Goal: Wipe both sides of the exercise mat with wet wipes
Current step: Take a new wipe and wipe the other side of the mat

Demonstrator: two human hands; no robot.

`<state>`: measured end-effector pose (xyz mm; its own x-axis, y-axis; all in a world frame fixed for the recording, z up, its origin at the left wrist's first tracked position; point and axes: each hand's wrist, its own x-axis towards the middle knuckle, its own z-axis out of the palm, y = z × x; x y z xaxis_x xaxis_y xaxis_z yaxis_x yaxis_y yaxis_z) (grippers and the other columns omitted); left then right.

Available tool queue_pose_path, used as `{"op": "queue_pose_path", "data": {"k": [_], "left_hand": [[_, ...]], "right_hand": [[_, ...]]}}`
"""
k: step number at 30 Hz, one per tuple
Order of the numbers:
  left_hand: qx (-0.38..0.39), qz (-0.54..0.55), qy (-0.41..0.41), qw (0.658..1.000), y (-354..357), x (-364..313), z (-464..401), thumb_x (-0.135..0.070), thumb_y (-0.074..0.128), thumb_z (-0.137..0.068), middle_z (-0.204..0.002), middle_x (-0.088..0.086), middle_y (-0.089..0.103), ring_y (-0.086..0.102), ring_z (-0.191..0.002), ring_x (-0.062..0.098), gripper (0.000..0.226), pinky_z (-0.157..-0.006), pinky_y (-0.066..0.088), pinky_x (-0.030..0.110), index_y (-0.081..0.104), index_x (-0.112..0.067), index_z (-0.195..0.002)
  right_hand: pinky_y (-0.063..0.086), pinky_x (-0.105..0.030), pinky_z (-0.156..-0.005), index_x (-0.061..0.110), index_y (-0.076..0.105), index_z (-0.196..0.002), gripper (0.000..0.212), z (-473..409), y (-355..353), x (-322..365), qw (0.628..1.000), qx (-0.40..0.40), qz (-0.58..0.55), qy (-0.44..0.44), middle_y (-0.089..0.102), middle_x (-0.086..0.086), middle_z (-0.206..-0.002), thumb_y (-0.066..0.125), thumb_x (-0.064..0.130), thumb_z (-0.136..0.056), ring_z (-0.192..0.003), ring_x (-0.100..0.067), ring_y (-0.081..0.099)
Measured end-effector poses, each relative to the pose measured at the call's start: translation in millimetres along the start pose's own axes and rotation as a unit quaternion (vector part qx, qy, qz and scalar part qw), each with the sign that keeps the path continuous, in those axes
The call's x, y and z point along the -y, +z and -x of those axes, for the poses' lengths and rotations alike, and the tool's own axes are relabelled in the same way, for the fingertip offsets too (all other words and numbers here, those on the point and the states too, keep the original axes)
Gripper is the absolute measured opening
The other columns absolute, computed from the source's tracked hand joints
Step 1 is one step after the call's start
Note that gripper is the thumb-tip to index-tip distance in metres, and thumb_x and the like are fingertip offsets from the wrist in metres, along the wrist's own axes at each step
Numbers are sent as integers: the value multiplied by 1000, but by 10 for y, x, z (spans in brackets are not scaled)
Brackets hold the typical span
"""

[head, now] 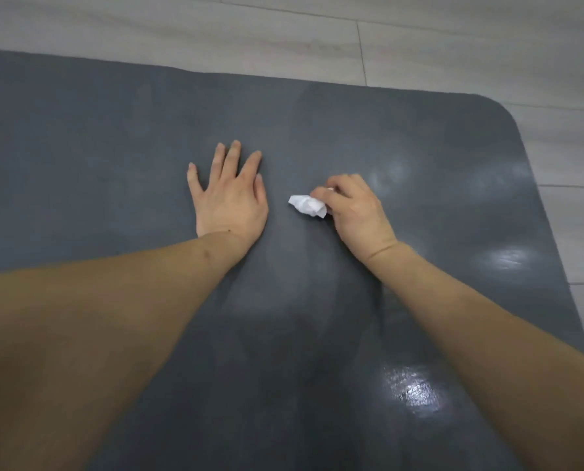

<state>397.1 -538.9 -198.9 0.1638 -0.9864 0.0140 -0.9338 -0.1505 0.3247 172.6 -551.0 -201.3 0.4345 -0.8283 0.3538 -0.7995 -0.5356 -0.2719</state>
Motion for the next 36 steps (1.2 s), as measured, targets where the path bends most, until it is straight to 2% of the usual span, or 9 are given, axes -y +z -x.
{"op": "queue_pose_path", "data": {"k": [9, 12, 17, 21, 24, 28, 30, 32, 36], "left_hand": [[-15, -25, -12, 1000, 21, 2, -59, -39, 31, -103, -164, -8, 29, 13, -155, 13, 45, -122, 6, 58, 43, -42, -147], [-29, -36, -10, 999, 16, 0, -97, -38, 35, -102, -162, -8, 34, 18, -154, 13, 43, -122, 8, 57, 47, -41, -143], [-38, -34, -10, 999, 13, 0, -102, -38, 38, -101, -160, -7, 37, 22, -153, 13, 42, -122, 11, 58, 51, -40, -141], [-39, -38, -13, 998, 10, -23, -114, -37, 40, -101, -160, -7, 38, 23, -152, 13, 41, -122, 12, 57, 51, -40, -141], [-40, -45, -14, 998, 9, -16, -110, -36, 40, -102, -159, -6, 39, 24, -152, 13, 41, -122, 13, 57, 52, -39, -141], [-40, -50, -10, 998, 1, -24, -100, -37, 37, -102, -159, -6, 38, 24, -152, 13, 42, -122, 13, 56, 51, -40, -141], [-42, -54, -8, 998, 18, -16, -111, -38, 35, -102, -159, -7, 38, 24, -152, 12, 42, -122, 13, 56, 50, -41, -141], [-50, -60, -6, 997, 41, -5, -115, -38, 35, -102, -158, -7, 39, 25, -151, 12, 41, -122, 14, 56, 50, -41, -141], [-51, -64, -1, 997, 52, 13, -122, -38, 34, -102, -158, -7, 39, 25, -151, 12, 42, -121, 15, 55, 50, -41, -141]], "right_hand": [[51, -39, -77, 11, 78, -101, 40, -1965, 342, -949, 998, 46, 15, 27, 63, -12, -96, 43, 19, -83, -96, -36, 58], [53, -48, -75, 10, 78, -104, 34, -2223, 397, -1099, 999, 47, 21, 12, 64, -17, -96, 49, 13, -87, -92, -41, 61], [55, -43, -73, 4, 78, -105, 35, -1671, 146, -879, 995, 66, -36, -66, 65, -19, -93, 48, 19, -92, -83, -39, 63], [44, -32, -74, 22, 71, -97, 50, -589, -323, -293, 968, 225, -111, -27, 62, 3, -92, 37, 59, -96, -82, -14, 54], [43, -20, -84, 31, 64, -101, 35, 132, -554, -68, 949, 257, -96, -157, 58, 12, -100, 46, 62, -103, -94, -2, 51], [44, -36, -80, 13, 68, -110, 39, -572, -342, -509, 965, 193, -113, -140, 60, -3, -102, 48, 46, -106, -93, -15, 49], [45, -42, -79, 14, 68, -107, 24, -1308, -142, -976, 993, 100, -42, -54, 61, -9, -104, 56, 33, -100, -95, -25, 54], [49, -44, -80, 12, 73, -108, 21, -1844, -43, -1350, 996, 85, 12, 20, 61, -15, -105, 57, 17, -96, -97, -36, 59], [55, -42, -74, 1, 77, -99, 32, -1603, -119, -1373, 997, 51, -4, -59, 64, -19, -96, 51, 20, -96, -84, -39, 64]]}}
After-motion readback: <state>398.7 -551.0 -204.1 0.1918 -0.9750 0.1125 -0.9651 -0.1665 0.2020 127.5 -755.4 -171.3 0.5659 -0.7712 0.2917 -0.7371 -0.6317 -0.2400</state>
